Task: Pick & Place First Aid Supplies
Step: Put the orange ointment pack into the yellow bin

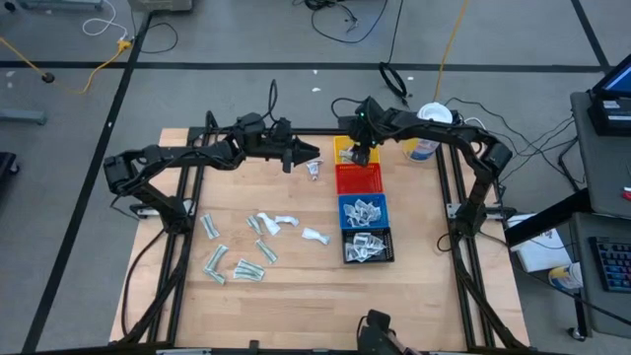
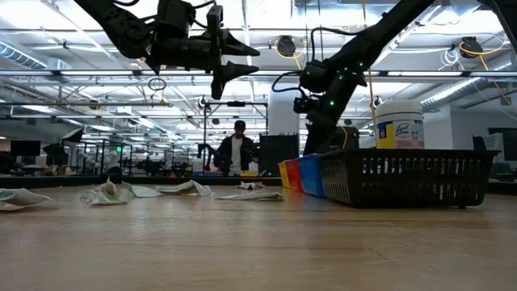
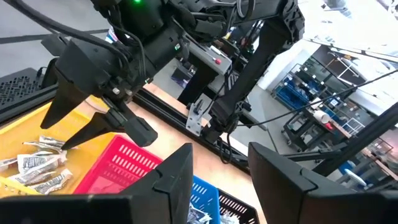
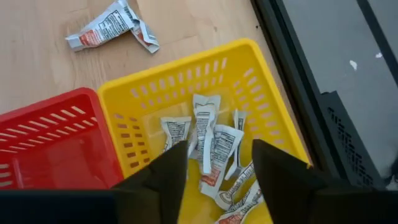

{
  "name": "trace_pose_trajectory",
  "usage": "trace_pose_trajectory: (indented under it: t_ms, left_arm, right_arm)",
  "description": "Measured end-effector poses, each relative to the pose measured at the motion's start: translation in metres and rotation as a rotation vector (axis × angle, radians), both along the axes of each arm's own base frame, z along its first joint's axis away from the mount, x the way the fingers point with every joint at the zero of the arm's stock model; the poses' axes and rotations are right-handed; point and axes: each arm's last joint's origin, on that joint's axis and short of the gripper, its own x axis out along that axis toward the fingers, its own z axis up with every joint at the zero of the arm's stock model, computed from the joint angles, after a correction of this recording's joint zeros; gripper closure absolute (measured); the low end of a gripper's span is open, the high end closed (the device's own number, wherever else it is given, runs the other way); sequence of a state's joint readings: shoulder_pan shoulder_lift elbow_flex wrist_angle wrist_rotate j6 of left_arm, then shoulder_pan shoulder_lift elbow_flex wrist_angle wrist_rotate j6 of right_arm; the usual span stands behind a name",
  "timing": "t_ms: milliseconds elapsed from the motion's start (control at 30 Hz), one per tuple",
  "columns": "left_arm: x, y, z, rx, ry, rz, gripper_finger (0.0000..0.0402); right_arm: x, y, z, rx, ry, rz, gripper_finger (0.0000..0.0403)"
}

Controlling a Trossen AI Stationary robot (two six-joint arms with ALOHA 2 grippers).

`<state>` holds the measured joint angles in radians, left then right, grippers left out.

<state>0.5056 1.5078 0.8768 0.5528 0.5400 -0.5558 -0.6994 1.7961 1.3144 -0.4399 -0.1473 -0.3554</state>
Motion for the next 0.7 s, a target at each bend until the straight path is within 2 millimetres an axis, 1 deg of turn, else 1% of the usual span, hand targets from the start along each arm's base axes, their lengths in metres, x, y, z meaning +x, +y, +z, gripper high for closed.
trace_pose_trajectory:
  t_ms: [133, 233, 300, 400, 500, 700]
  left_arm:
    - [0.0, 0.0, 0.0, -0.007, -0.001, 0.001, 0.0245]
    - [0.0, 0.0, 0.0, -0.011, -0.001, 0.002, 0.0245]
    - [0.0, 0.0, 0.0, -0.011, -0.001, 0.002, 0.0245]
    - [0.0, 0.001, 0.0, -0.002, 0.0, 0.018, 0.0245]
    - [0.0, 0.001, 0.0, 0.018, 0.0, 0.046, 0.0245]
    - [0.0, 0.002, 0.0, 0.043, 0.003, 0.082, 0.0245]
  right_arm:
    - [0.0, 0.0, 0.0, 0.007, -0.01, 0.005, 0.0198]
    - [0.001, 0.0, 0.002, 0.005, -0.019, 0.001, 0.0187]
    - [0.001, 0.0, 0.006, 0.007, -0.052, -0.014, 0.0184]
    - [0.003, 0.002, 0.02, 0.04, -0.167, -0.008, 0.0185]
    - [0.003, 0.006, 0.039, 0.046, -0.278, -0.021, 0.0188]
    - [0.002, 0.026, 0.077, 0.037, -0.426, 0.015, 0.0186]
